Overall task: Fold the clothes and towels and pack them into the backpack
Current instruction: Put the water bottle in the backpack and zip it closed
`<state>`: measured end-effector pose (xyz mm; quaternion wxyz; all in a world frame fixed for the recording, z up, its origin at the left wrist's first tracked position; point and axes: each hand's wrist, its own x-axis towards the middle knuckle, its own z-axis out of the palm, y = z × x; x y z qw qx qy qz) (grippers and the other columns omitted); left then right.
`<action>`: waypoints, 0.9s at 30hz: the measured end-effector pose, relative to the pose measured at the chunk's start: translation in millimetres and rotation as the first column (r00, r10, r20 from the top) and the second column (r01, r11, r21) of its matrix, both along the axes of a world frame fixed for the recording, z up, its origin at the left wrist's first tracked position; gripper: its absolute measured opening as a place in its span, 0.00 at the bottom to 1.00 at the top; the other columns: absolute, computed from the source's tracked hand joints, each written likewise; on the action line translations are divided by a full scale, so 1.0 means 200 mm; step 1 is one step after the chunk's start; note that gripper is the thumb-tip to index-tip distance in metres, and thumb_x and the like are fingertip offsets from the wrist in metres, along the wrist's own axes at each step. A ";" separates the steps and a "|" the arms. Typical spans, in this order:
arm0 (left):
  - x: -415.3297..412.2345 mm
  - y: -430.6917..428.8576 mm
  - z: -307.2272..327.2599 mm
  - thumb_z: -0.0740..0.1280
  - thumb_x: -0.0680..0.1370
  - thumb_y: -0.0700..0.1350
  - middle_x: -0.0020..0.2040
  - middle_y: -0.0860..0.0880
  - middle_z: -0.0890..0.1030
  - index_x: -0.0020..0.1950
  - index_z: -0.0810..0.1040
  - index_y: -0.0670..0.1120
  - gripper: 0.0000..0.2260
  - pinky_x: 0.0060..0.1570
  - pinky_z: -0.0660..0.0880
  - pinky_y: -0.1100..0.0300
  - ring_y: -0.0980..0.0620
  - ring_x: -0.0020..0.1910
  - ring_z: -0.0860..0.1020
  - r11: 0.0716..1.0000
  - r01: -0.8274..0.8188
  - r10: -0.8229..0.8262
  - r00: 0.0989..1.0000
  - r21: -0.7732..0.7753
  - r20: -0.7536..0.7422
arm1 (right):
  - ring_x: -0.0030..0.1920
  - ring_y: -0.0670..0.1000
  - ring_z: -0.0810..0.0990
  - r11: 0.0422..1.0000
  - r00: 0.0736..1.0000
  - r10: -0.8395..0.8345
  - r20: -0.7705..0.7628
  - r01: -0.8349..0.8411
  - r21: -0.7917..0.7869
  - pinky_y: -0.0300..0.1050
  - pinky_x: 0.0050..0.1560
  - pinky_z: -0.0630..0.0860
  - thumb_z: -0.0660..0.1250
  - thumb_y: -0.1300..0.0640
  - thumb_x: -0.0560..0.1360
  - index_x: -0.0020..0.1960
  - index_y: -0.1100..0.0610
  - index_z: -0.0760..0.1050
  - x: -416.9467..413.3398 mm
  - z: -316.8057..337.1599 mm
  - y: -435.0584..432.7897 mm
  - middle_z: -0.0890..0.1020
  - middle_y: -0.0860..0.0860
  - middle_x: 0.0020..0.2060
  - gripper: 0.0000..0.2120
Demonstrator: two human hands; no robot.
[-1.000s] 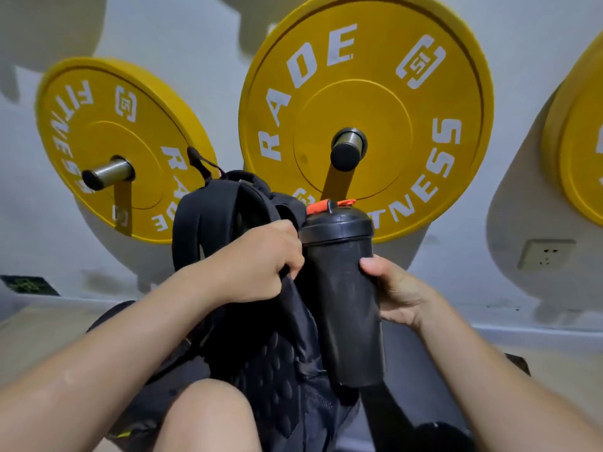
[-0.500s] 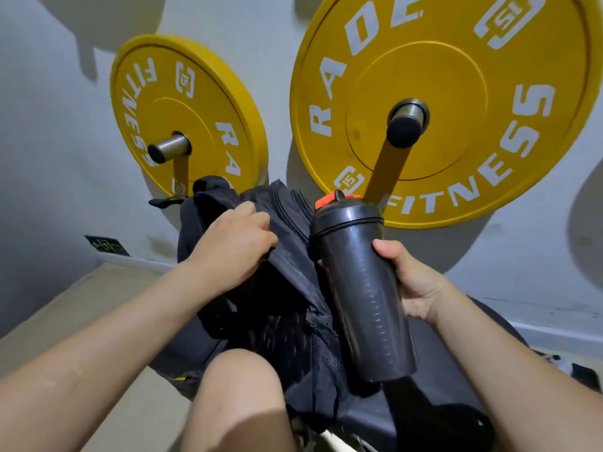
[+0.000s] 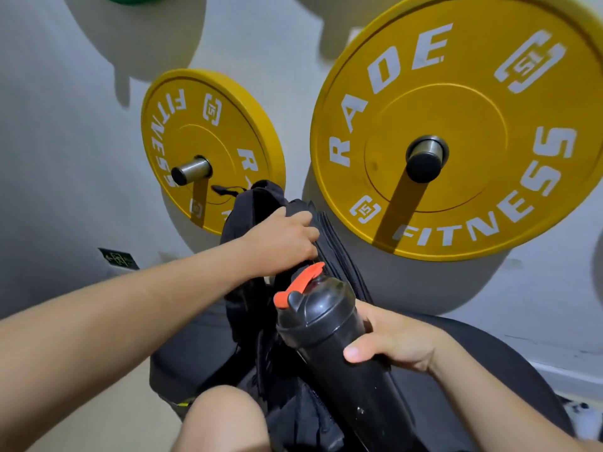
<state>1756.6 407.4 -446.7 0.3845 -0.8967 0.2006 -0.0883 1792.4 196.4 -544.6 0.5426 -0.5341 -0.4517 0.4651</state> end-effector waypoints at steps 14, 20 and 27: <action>0.15 0.34 0.01 0.64 0.71 0.33 0.40 0.42 0.73 0.45 0.74 0.43 0.07 0.33 0.65 0.52 0.43 0.41 0.72 0.971 0.141 -0.072 0.943 -0.192 0.325 | 0.61 0.46 0.77 0.992 0.905 -0.111 0.411 0.127 -0.010 0.54 0.64 0.72 0.79 0.51 0.60 0.65 0.45 0.70 -0.05 0.12 0.11 0.79 0.45 0.59 0.36; 0.27 0.41 -0.14 0.64 0.71 0.32 0.54 0.43 0.69 0.62 0.70 0.47 0.22 0.51 0.69 0.50 0.41 0.58 0.69 0.723 -0.399 0.411 0.905 -0.564 -0.114 | 0.57 0.46 0.80 0.960 0.960 -0.273 0.062 0.267 0.087 0.42 0.53 0.77 0.74 0.50 0.59 0.65 0.50 0.70 0.08 0.07 0.13 0.82 0.46 0.56 0.35; -0.09 0.17 -0.16 0.62 0.71 0.32 0.56 0.47 0.68 0.58 0.76 0.55 0.22 0.62 0.66 0.54 0.44 0.60 0.67 0.193 0.030 0.551 0.824 -0.981 0.134 | 0.46 0.51 0.83 0.937 0.928 -0.297 -0.224 0.329 0.120 0.42 0.42 0.78 0.73 0.50 0.55 0.59 0.57 0.74 0.07 0.03 0.11 0.84 0.53 0.47 0.33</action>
